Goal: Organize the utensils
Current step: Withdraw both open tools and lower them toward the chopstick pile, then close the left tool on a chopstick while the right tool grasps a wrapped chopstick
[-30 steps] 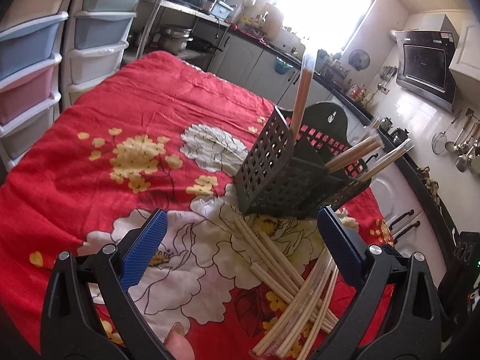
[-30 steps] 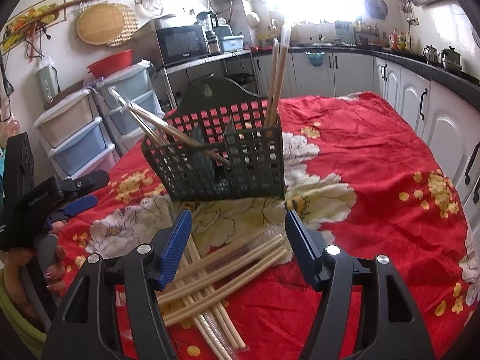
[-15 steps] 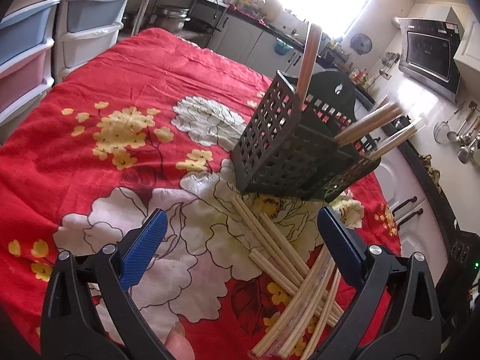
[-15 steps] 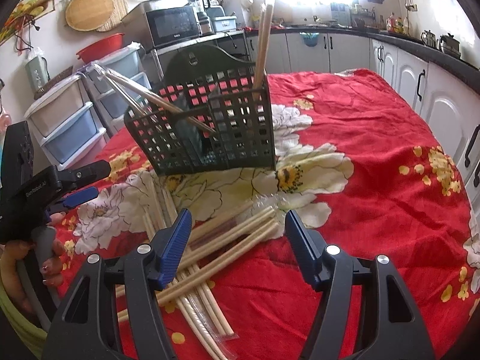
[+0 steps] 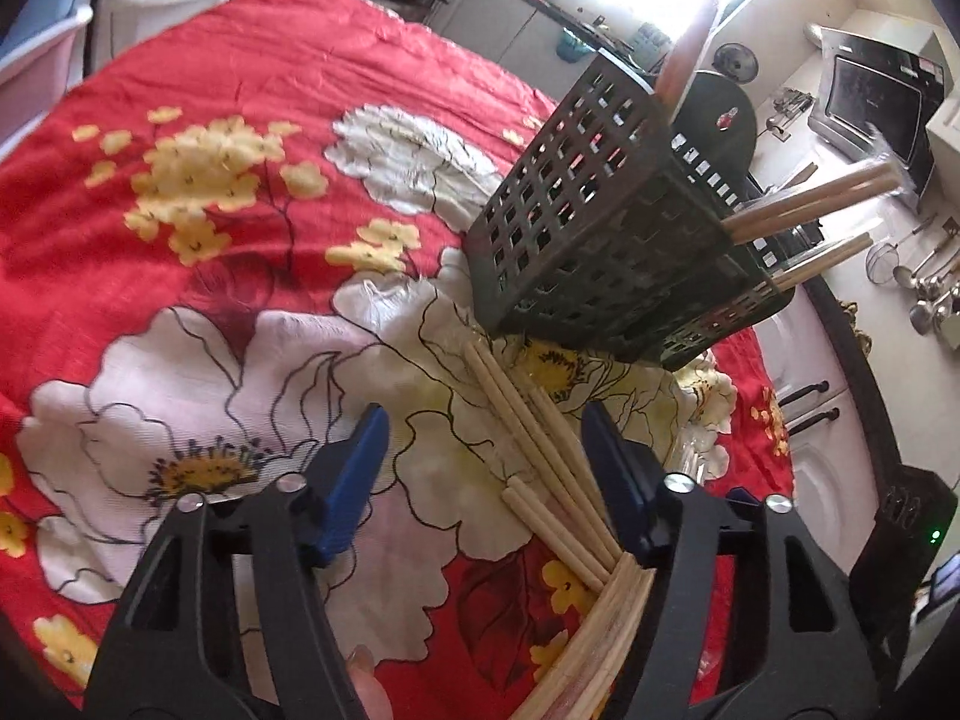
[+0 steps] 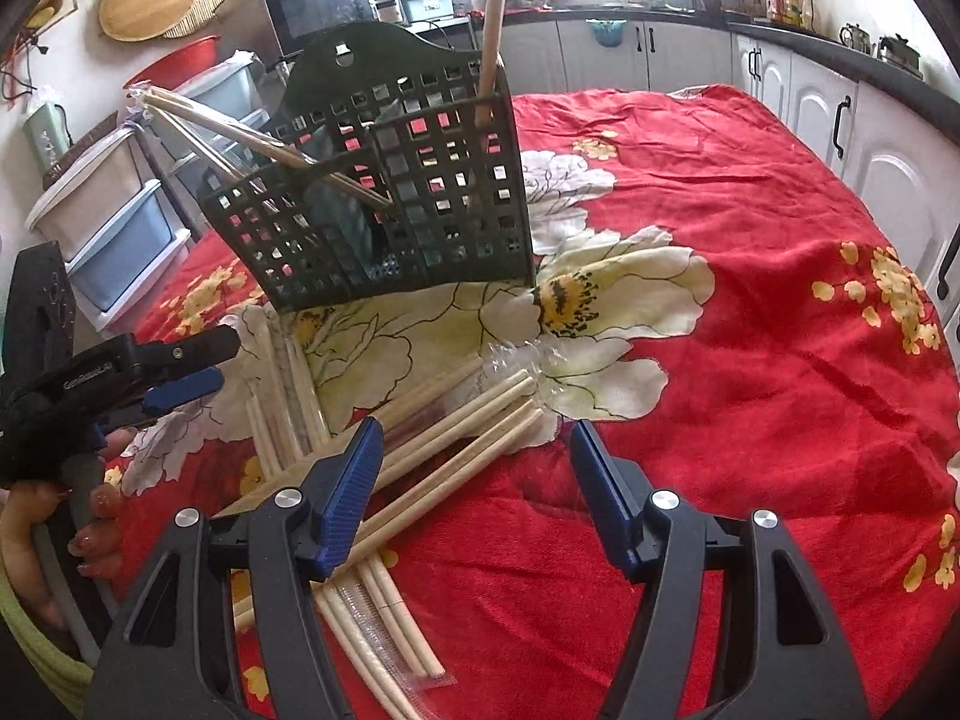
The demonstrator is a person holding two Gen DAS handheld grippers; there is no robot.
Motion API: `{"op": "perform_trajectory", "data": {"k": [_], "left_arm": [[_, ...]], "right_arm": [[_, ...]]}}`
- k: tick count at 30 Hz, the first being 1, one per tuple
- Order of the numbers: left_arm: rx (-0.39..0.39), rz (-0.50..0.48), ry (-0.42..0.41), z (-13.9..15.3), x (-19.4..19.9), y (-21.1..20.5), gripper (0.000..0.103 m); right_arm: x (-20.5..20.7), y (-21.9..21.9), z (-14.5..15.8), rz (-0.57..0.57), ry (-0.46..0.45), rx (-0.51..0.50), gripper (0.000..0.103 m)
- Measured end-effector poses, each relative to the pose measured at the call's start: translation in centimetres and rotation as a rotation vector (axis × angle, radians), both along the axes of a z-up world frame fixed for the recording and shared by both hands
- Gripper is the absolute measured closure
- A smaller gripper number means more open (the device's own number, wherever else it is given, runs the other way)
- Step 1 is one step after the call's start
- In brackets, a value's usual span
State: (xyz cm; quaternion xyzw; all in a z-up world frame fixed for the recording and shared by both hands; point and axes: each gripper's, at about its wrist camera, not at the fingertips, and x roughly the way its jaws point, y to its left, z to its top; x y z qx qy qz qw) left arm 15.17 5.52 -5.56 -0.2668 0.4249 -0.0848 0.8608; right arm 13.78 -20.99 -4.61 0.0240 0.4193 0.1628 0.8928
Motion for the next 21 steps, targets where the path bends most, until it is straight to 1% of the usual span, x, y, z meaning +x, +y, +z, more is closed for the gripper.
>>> {"op": "perform_trajectory", "data": {"k": [2,5,7,11,16,17,18,20,21], "left_arm": [[-0.022,0.0,0.012,-0.3,0.4,0.1,0.054],[-0.055,0.004,0.02,-0.4,0.9,0.4,0.056],[-0.078,0.01,0.024,-0.5,1.2,0.7,0.056],[-0.096,0.022,0.035,-0.8,1.9,1.1,0.064],[-0.109,0.023,0.04,-1.0,2.5,1.2,0.065],[-0.11,0.024,0.041,-1.0,2.5,1.3,0.065],[-0.11,0.024,0.041,-1.1,2.6,1.3,0.065],[-0.106,0.026,0.042,-1.2,2.8,1.3,0.07],[-0.103,0.026,0.043,-1.3,2.9,1.2,0.071]], "right_arm": [[0.3,0.0,-0.2,-0.003,0.015,-0.003,0.048],[0.5,-0.1,-0.5,-0.01,0.033,0.002,0.049],[0.7,-0.2,-0.7,-0.014,0.043,0.008,0.051],[1.3,-0.3,-1.3,-0.021,0.077,0.016,0.053],[1.5,-0.3,-1.7,-0.026,0.092,0.019,0.053],[1.6,-0.4,-1.8,-0.027,0.096,0.023,0.055],[1.6,-0.4,-1.8,-0.03,0.098,0.024,0.059],[1.6,-0.7,-1.8,-0.038,0.098,0.024,0.064],[1.7,-0.9,-1.9,-0.042,0.101,0.029,0.068]]}}
